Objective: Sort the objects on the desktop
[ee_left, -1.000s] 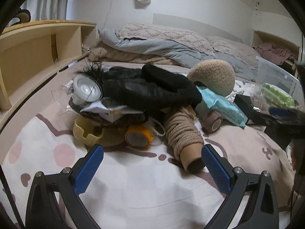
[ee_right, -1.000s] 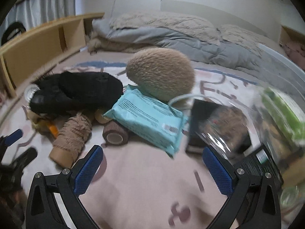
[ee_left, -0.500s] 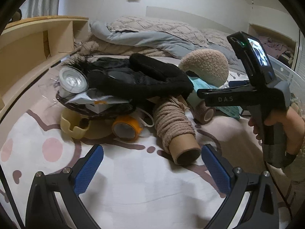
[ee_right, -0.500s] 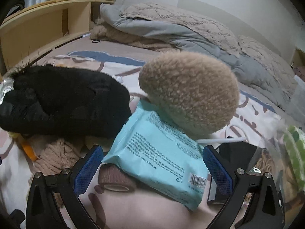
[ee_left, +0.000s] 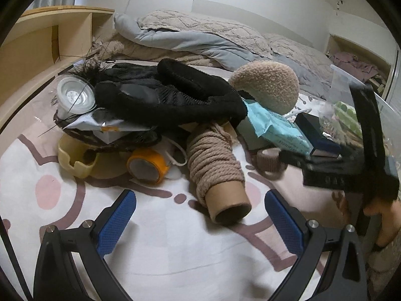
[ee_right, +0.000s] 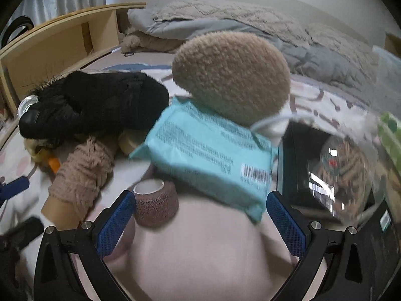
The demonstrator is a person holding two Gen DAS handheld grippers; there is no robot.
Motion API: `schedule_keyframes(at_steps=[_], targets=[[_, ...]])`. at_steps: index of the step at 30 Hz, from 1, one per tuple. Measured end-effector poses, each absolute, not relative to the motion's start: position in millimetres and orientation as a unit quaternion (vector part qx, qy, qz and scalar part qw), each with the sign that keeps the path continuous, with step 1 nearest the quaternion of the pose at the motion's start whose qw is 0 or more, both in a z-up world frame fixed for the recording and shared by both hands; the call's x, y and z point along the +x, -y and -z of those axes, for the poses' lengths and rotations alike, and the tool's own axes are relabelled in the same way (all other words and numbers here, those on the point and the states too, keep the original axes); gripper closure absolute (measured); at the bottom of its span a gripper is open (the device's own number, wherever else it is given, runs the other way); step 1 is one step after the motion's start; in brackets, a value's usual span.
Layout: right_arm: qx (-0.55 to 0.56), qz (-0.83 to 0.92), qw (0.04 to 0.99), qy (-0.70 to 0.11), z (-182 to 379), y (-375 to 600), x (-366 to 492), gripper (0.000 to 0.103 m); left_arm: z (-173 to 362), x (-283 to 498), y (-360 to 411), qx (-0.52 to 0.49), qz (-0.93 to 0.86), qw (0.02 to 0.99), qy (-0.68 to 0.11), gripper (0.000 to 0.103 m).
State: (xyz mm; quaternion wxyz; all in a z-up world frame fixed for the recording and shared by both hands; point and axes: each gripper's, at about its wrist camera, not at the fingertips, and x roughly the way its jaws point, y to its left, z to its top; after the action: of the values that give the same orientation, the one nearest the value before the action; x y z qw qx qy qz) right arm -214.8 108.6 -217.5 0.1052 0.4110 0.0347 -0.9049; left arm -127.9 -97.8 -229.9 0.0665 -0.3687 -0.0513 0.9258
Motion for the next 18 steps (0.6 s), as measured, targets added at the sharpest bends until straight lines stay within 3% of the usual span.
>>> schedule_keyframes(at_steps=[9, 13, 18], targets=[[0.455, 0.884, 0.103, 0.021, 240.3, -129.5, -200.7, 0.0, 239.9, -142.3, 87.4, -0.394, -0.911, 0.096, 0.077, 0.002], [0.45, 0.886, 0.109, 0.021, 243.8, -130.8, -190.4, 0.0, 244.0, -147.0, 85.6, -0.404, -0.907, 0.093, 0.079, 0.019], [0.452, 0.886, 0.1, -0.005, 247.3, -123.3, -185.6, 0.0, 246.2, -148.0, 80.8, -0.409, -0.905, 0.094, 0.069, 0.029]])
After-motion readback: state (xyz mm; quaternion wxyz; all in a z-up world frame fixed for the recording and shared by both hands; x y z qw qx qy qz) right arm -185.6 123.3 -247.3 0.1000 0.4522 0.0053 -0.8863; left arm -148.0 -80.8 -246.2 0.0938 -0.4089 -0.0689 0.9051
